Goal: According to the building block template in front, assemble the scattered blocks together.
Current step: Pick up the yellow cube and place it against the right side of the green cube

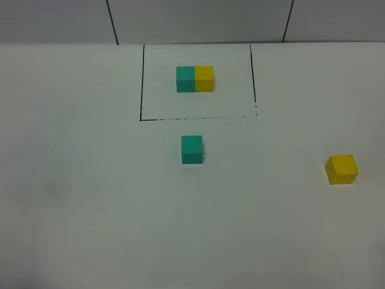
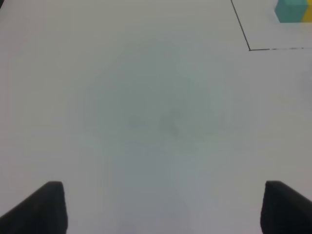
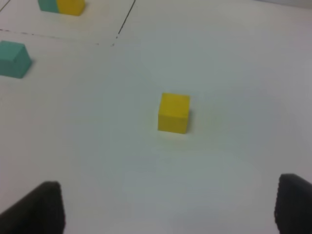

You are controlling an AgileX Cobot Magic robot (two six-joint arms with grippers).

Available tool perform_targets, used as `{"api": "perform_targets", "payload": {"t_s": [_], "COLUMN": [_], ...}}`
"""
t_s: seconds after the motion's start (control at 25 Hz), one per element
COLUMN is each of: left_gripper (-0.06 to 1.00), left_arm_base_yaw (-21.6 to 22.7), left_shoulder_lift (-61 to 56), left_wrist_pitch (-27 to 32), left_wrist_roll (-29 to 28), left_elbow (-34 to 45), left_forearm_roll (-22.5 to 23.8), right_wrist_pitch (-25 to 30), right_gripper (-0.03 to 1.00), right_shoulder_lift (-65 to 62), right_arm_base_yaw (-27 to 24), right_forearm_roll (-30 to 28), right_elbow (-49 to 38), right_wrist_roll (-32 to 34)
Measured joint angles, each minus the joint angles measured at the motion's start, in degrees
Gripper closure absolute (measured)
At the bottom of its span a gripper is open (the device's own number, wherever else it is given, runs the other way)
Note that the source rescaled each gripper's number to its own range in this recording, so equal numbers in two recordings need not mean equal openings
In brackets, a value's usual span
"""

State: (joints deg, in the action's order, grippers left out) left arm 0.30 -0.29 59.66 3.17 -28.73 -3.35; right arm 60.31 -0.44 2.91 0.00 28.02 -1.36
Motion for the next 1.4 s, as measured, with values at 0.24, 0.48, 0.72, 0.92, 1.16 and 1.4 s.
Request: {"api": "perform_targets", "payload": {"t_s": [0.24,0.48,0.72,0.92,1.16,1.4], "left_gripper": [0.12,0.12,0.12,0.12,0.12,0.12], "left_arm_base_yaw": [0.0,0.0,0.0,0.0,0.0,0.0], "left_shoulder_lift": [0.0,0.0,0.0,0.0,0.0,0.0], "left_wrist_pitch": [0.0,0.0,0.0,0.0,0.0,0.0], "left_wrist_roll": [0.0,0.0,0.0,0.0,0.0,0.0], "left_elbow": [0.0,0.0,0.0,0.0,0.0,0.0], "left_forearm_roll": [-0.1,-0.2,-0.2,-0.2,-0.2,-0.2], "right_wrist_pitch": [0.0,0.0,0.0,0.0,0.0,-0.1], "right_gripper": [0.2,0.2,0.2,0.2,0.2,0.2], "right_shoulder_lift": [0.0,0.0,0.0,0.0,0.0,0.9], "right_arm_base_yaw": [0.0,0.0,0.0,0.0,0.0,0.0], "right_forearm_roll": [0.0,0.0,0.0,0.0,0.0,0.8], "right_elbow": [0.0,0.0,0.0,0.0,0.0,0.1], "right_wrist_roll": [0.0,-0.1,-0.1,-0.1,-0.1,-0.1]}}
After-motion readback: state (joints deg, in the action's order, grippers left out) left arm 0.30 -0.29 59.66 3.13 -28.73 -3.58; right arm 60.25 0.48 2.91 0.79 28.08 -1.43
